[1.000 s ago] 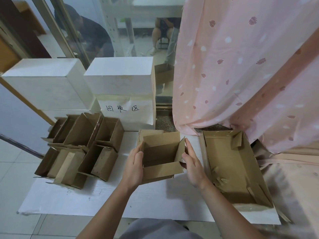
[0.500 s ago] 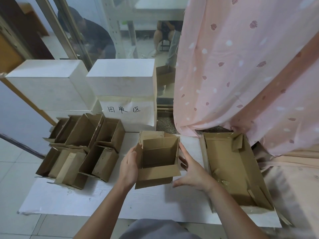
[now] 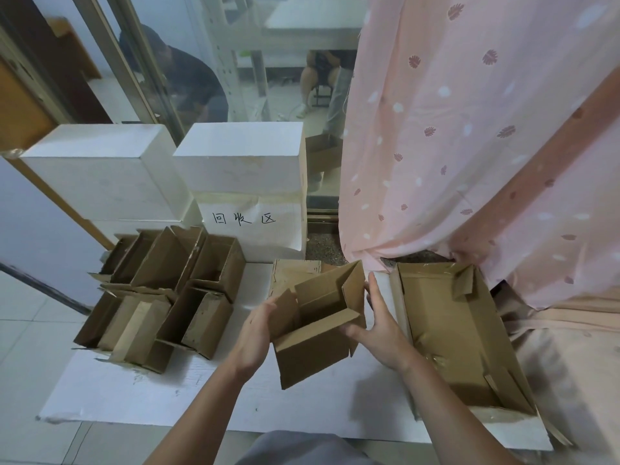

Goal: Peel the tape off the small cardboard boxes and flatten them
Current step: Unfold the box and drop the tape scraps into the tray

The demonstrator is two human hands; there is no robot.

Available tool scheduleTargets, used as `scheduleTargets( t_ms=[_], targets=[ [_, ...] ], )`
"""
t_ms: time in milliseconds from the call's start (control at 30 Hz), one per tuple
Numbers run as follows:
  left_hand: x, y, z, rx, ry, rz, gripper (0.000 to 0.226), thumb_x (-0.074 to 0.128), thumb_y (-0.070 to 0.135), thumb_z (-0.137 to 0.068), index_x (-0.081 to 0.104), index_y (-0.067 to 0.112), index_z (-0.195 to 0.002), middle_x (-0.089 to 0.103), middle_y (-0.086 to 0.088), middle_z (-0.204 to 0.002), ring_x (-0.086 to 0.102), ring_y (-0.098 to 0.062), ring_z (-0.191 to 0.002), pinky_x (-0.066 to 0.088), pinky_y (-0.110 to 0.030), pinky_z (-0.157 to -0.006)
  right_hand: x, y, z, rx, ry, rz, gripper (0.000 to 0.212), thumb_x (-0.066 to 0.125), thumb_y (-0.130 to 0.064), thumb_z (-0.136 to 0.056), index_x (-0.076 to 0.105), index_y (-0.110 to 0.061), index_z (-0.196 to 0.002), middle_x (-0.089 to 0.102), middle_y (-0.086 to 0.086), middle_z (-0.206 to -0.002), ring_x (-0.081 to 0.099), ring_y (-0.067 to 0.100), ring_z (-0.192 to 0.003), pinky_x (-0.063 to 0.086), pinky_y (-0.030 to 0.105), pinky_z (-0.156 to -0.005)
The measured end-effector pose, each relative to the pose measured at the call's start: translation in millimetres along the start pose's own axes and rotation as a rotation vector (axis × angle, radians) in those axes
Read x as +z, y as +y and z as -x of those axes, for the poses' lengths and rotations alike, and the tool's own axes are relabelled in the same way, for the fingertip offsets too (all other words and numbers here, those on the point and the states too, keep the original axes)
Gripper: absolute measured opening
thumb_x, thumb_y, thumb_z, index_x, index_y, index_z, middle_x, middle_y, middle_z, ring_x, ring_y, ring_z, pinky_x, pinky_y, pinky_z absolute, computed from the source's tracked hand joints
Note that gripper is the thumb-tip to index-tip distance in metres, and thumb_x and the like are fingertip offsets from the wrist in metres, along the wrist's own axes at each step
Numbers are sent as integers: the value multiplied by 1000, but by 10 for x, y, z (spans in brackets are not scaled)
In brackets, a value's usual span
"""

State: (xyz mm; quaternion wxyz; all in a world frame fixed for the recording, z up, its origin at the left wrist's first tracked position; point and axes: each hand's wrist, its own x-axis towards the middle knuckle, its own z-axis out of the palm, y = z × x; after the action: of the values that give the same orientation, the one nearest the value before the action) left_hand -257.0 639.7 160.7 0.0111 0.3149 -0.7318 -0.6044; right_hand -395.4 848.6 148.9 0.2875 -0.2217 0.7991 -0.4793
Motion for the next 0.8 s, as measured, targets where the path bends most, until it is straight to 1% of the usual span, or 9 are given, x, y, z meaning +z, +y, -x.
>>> scheduleTargets(
  t_ms=[100,200,333,400,433,533,633,733,800],
  targets=[
    [10,35,43,35,-48,-28,77,25,88,-83,56,42,-137,59,6,-138,54,-14,-127,44,-51,-113,22,30,9,32,40,-66,129,76,-80,-63,-11,-53,-154,18,-13,-166,21,13,-152,29,46,-120],
    [48,174,137,93,-86,-13,60,23,83,-91,50,60,-140,56,21,-143,51,-7,-135,44,-45,-114,53,60,7,51,114,-115,136,73,-88,-55,-6,-47,-157,23,-10,-164,28,14,-149,31,44,-120],
    [122,150,198,220,-105,-1,82,32,94,-82,27,58,-155,28,31,-162,24,4,-151,22,-46,-128,98,136,-13,82,194,-201,138,69,-92,-53,-3,-43,-159,30,-7,-159,35,17,-146,36,43,-119],
    [152,135,226,236,-126,25,85,56,78,-88,17,55,-159,28,30,-162,27,1,-151,27,-45,-126,112,159,-18,114,215,-235,139,67,-94,-51,-2,-42,-160,34,-4,-157,41,19,-143,40,45,-117],
    [172,118,225,248,-134,22,87,66,56,-93,11,53,-161,33,31,-159,34,-3,-149,34,-45,-123,118,162,-19,123,224,-247,139,66,-94,-51,-1,-41,-160,36,-2,-156,44,20,-141,41,45,-116],
    [244,50,209,309,-51,-118,97,58,3,-100,-4,45,-162,43,41,-146,42,3,-141,37,-34,-121,135,122,-1,149,237,-263,121,65,-81,-68,0,-37,-161,38,-1,-155,44,22,-141,40,46,-117],
    [309,59,196,346,114,-153,103,55,-1,-102,-8,58,-157,46,22,-155,46,-2,-141,39,-30,-119,146,104,8,163,247,-276,93,59,-58,-92,3,-34,-162,32,-2,-159,33,20,-147,32,34,-117],
    [332,97,204,394,225,-160,105,59,0,-101,-3,69,-151,47,50,-136,53,16,-124,43,-7,-100,149,85,29,166,251,-215,84,57,-48,-99,4,-34,-162,27,-3,-161,29,18,-149,28,29,-111],
    [318,95,210,459,298,-145,92,60,-2,-100,15,61,-151,47,43,-142,52,10,-131,46,-12,-103,158,69,57,160,230,-145,85,60,-47,-98,4,-38,-161,32,-4,-154,36,18,-141,32,28,-106]
  ],
)
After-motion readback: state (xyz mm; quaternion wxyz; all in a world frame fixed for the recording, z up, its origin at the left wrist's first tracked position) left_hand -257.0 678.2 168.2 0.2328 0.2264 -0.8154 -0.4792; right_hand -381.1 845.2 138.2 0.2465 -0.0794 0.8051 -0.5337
